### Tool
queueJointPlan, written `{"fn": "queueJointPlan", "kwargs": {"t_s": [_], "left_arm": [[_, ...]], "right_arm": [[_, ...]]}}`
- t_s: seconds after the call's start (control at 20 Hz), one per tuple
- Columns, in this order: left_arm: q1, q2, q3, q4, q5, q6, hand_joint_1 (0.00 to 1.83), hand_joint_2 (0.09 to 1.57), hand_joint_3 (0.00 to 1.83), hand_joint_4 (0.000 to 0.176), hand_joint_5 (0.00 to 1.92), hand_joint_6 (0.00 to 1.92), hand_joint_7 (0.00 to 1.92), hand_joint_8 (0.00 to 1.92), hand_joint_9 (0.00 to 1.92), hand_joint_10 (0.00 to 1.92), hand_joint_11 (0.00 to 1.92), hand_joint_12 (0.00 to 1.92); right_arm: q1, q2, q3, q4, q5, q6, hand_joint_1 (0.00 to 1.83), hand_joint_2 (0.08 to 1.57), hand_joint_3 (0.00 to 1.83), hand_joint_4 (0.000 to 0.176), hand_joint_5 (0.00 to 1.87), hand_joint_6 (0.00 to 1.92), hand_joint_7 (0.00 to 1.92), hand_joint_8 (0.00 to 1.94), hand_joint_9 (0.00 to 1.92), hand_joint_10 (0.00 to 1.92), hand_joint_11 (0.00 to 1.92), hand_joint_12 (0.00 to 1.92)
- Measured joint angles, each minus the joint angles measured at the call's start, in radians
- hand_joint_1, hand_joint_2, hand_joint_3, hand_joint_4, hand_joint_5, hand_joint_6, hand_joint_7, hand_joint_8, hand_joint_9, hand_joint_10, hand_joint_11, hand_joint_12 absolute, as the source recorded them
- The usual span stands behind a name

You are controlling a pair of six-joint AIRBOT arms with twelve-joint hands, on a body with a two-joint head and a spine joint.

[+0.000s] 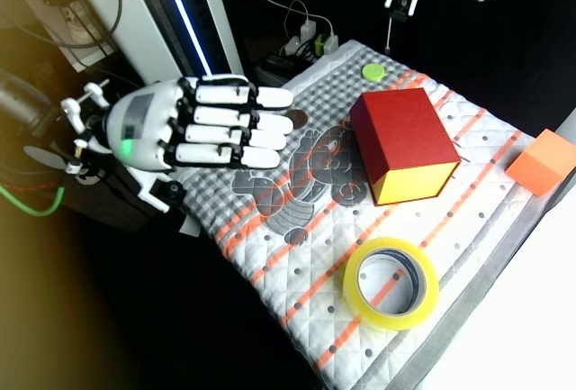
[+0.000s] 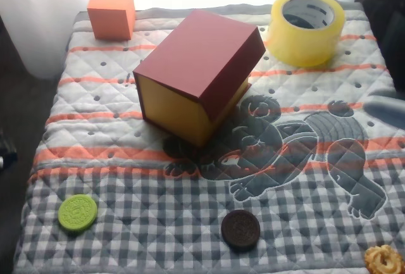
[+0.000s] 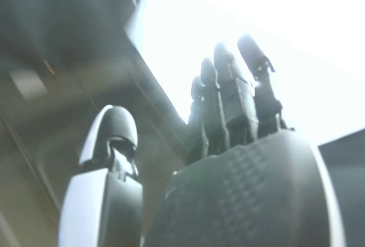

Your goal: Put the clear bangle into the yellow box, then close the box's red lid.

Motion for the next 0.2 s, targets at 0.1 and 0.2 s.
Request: {"fn": "queueJointPlan", "kwargs": {"t_s": [0.1, 0.2], "left_arm": [[0.000, -0.025, 0.003, 0.031, -0.034, -0.056, 0.04, 1.29, 0.01, 0.000, 0.41, 0.04, 0.23, 0.00, 0.16, 0.00, 0.00, 0.11], [-0.076, -0.024, 0.001, 0.106, -0.029, -0.044, 0.00, 1.20, 0.00, 0.100, 0.57, 0.10, 0.20, 0.01, 0.07, 0.01, 0.00, 0.00]], "right_arm": [[0.000, 0.004, -0.010, -0.036, 0.042, -0.001, 0.52, 1.11, 0.01, 0.000, 0.15, 0.02, 0.07, 0.02, 0.03, 0.01, 0.00, 0.00], [-0.004, 0.002, -0.010, -0.044, 0.105, 0.000, 0.48, 1.16, 0.01, 0.000, 0.16, 0.01, 0.05, 0.00, 0.03, 0.00, 0.03, 0.01]]}}
